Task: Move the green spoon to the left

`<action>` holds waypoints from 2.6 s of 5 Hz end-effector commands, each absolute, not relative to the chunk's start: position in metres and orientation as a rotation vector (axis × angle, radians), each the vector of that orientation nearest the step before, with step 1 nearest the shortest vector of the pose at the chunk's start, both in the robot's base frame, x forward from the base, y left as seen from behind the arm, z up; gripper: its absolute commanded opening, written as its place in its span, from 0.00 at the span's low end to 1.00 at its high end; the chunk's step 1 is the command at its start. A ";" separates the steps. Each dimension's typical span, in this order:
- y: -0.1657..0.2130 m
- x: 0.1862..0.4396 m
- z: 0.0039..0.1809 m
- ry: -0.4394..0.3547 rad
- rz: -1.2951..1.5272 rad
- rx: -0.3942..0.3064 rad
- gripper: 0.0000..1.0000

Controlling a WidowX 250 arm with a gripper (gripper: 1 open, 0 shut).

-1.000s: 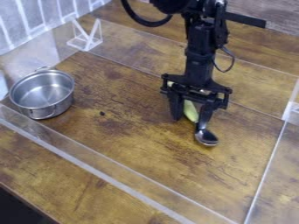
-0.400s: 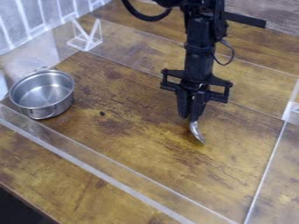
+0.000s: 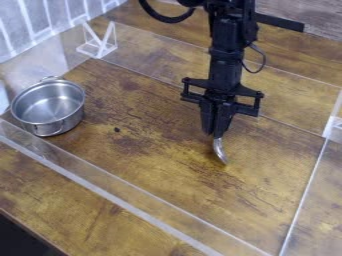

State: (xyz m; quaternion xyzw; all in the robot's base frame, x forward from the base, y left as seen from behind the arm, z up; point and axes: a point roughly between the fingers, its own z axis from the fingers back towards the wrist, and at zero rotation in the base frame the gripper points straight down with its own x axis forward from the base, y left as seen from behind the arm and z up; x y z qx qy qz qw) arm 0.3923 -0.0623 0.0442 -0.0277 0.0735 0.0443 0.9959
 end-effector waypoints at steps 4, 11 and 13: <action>-0.008 0.383 0.180 -0.114 0.166 -0.094 0.00; 0.028 0.345 0.109 0.022 0.306 -0.001 1.00; 0.049 0.338 0.098 0.019 0.372 0.014 1.00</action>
